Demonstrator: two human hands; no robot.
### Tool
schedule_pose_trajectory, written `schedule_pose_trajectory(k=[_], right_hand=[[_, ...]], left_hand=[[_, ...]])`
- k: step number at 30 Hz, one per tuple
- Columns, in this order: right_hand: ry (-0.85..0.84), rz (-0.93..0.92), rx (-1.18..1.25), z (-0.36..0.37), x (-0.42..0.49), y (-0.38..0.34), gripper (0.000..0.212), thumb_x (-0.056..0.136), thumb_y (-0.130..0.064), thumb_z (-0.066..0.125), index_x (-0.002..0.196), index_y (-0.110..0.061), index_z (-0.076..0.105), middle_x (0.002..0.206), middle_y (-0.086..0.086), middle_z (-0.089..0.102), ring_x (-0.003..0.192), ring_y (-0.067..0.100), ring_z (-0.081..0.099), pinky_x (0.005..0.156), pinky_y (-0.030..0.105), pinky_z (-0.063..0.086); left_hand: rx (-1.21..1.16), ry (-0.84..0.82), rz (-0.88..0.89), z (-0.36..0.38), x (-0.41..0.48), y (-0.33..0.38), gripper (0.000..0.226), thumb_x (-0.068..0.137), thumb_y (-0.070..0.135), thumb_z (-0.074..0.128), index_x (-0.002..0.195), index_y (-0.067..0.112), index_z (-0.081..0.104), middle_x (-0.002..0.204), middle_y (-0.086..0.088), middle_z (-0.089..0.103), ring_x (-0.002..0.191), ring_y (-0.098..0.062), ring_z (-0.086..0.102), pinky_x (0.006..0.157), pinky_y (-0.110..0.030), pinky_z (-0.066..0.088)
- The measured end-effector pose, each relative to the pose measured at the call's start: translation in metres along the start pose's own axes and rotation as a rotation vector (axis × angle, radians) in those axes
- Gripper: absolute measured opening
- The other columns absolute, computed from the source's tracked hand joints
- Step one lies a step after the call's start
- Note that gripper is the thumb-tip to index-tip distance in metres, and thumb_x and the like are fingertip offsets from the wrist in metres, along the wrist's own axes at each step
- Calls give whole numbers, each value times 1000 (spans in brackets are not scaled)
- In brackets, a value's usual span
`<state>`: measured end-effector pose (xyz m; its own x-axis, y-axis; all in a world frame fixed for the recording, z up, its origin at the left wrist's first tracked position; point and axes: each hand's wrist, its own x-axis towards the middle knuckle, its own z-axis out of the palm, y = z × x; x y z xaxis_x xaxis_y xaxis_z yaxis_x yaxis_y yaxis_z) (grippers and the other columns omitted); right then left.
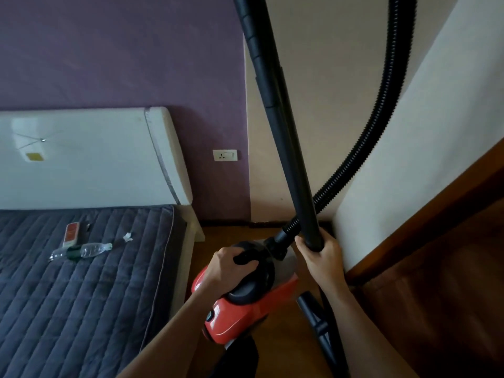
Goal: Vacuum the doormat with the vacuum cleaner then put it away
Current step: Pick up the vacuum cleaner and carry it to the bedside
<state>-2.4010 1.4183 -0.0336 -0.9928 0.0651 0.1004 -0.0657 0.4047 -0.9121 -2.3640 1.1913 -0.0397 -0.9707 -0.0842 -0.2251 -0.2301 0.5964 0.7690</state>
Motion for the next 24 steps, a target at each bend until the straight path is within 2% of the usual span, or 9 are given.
schedule_pose_trajectory(k=[2,4,7,10,14,18,21,24], right_hand=[[53,24,-10,6,21,0,17,87,-12,78,81,-23,66,63,-1,57,67,13,59,58,17,43],[99,54,-11,13,43,-7,26,86,-8,78,78,-27,63,63,0,57,67,8,59,56,11,42],[144,118,-23,22,79,-13,37,86,-8,78,74,-37,56,64,-8,54,64,6,58,60,20,42],[170,154,-20,30,108,-12,36,87,-12,78,74,-37,56,64,-8,54,63,7,56,61,24,42],[207,151,-7,36,136,-8,32,87,-13,78,76,-35,58,64,-8,56,64,1,58,61,19,40],[211,182,11,36,151,6,29,88,-14,77,75,-32,58,63,-6,57,63,11,58,62,23,43],[213,151,-3,31,163,13,33,88,-12,77,74,-33,56,59,-9,52,57,5,56,57,12,42],[207,166,-21,27,174,19,30,87,-15,78,77,-35,57,62,-10,54,62,1,58,58,9,43]], left_hand=[[-8,-36,-1,-4,28,-1,16,84,25,76,74,13,72,65,6,67,57,-3,62,53,-24,49],[-18,-64,-1,-10,53,0,15,84,24,76,78,11,73,65,7,67,57,-1,63,53,-23,50],[-29,-100,-4,-18,94,2,15,84,26,77,84,11,75,73,4,72,64,-7,68,60,-31,57],[-8,-125,-9,-25,130,5,16,84,28,77,86,11,76,73,3,72,63,-9,68,60,-32,56],[12,-184,42,-26,166,8,17,86,26,75,92,11,76,76,3,72,63,-5,66,51,-23,52],[14,-216,42,-23,191,10,15,86,26,76,90,12,76,77,-1,74,65,-12,67,58,-32,54],[28,-200,44,-18,207,14,15,84,25,77,84,10,76,75,-5,73,67,-18,66,58,-35,52],[33,-206,35,-13,218,21,14,83,25,78,83,12,76,73,-3,73,66,-16,66,60,-36,53]])
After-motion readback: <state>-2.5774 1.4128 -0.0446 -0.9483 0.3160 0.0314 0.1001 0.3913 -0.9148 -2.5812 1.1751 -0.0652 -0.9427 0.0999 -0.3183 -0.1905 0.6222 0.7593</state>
